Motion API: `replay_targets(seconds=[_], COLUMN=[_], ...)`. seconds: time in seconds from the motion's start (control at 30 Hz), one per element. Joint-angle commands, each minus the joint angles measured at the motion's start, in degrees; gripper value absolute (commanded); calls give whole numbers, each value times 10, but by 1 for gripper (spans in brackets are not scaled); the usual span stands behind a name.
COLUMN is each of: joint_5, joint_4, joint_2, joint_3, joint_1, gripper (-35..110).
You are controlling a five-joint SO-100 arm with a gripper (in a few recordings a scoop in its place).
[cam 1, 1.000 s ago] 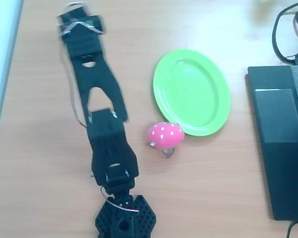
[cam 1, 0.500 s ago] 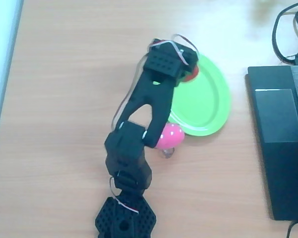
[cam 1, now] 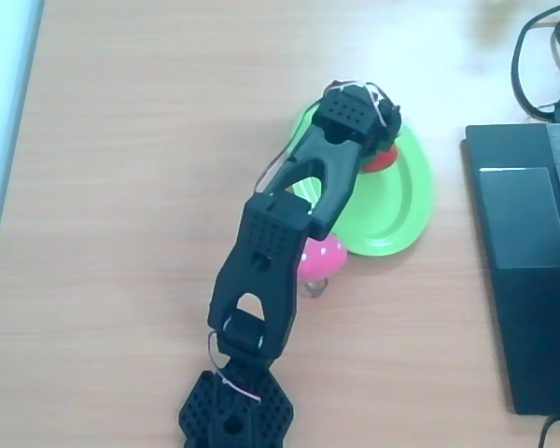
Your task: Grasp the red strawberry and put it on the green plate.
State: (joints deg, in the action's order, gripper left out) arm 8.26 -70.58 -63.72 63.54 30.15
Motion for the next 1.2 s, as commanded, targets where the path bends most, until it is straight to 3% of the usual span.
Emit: replay_targets(seconds=[0.0, 0.47, 0.7, 0.97, 1.17], joint_5=[5, -24, -34, -62, -74], joint_4=[-1, -11, -11, 12, 186], joint_2=[7, -18, -159, -472, -723], joint_3=[-23, 22, 105, 144, 381], joint_1=[0, -5, -32, -137, -221], gripper=[24, 51, 53, 37, 5])
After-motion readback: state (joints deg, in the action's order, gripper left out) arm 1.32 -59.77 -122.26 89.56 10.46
